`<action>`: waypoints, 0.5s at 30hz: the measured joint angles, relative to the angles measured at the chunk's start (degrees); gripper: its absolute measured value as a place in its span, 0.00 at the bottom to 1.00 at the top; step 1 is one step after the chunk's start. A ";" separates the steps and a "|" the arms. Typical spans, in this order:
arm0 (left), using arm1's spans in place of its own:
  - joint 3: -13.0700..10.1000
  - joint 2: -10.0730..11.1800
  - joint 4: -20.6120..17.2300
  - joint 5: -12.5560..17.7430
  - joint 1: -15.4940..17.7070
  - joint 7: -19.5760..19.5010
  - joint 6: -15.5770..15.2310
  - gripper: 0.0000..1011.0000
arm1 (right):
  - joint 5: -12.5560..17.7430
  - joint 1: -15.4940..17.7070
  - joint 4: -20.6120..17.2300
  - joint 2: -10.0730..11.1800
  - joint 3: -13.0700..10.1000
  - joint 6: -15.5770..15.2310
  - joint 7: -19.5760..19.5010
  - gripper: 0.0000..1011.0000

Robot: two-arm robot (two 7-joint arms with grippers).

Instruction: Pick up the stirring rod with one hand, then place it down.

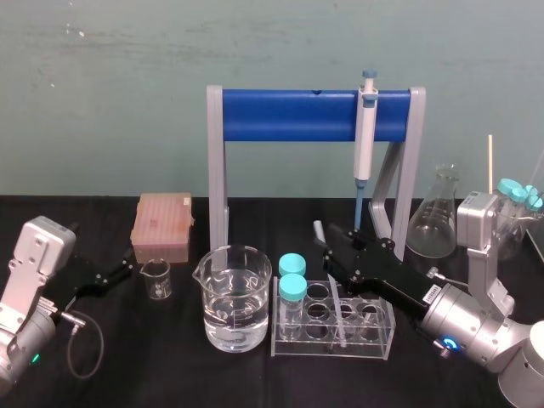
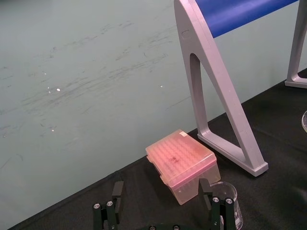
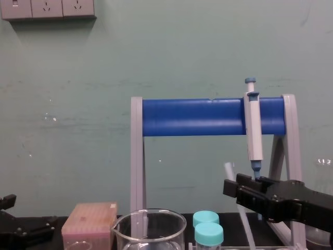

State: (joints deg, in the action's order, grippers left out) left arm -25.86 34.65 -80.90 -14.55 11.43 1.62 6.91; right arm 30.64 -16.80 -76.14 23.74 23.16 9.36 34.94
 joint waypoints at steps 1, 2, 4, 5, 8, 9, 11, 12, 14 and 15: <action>0.00 0.00 0.00 0.00 0.00 0.00 0.00 0.99 | 0.00 0.00 0.00 0.00 0.00 0.01 0.00 0.41; 0.00 0.00 0.00 0.00 0.00 0.00 0.00 0.99 | 0.02 0.00 -0.01 0.00 0.00 0.02 0.00 0.42; 0.00 0.00 0.00 0.00 0.00 0.00 0.00 0.99 | 0.03 0.01 -0.03 0.00 0.00 0.03 0.01 0.51; 0.00 0.00 0.00 0.00 0.00 0.00 0.00 0.99 | 0.04 0.01 -0.03 0.00 0.00 0.04 0.01 0.53; 0.00 0.00 0.00 0.00 0.00 0.00 0.00 0.99 | 0.07 0.00 -0.05 0.00 0.00 0.06 0.03 0.63; 0.00 0.00 0.00 0.00 0.00 0.00 0.00 0.99 | 0.07 0.01 -0.04 0.00 0.00 0.06 0.03 0.65; 0.00 0.00 0.00 0.00 0.00 0.00 0.00 0.99 | 0.09 0.01 -0.05 0.00 0.00 0.07 0.04 0.71; 0.00 0.00 0.00 0.00 0.00 0.00 0.00 0.99 | 0.09 0.01 -0.04 0.00 0.00 0.07 0.05 0.75; 0.00 0.00 0.00 0.00 0.00 0.00 0.00 0.99 | 0.09 0.00 -0.04 0.00 0.00 0.07 0.06 0.81; 0.00 0.00 0.00 0.00 0.00 0.00 0.00 0.99 | 0.09 0.01 -0.04 0.00 0.00 0.07 0.06 0.84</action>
State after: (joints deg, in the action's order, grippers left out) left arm -25.86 34.64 -80.90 -14.55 11.43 1.62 6.90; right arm 30.73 -16.79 -76.19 23.75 23.16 9.43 35.00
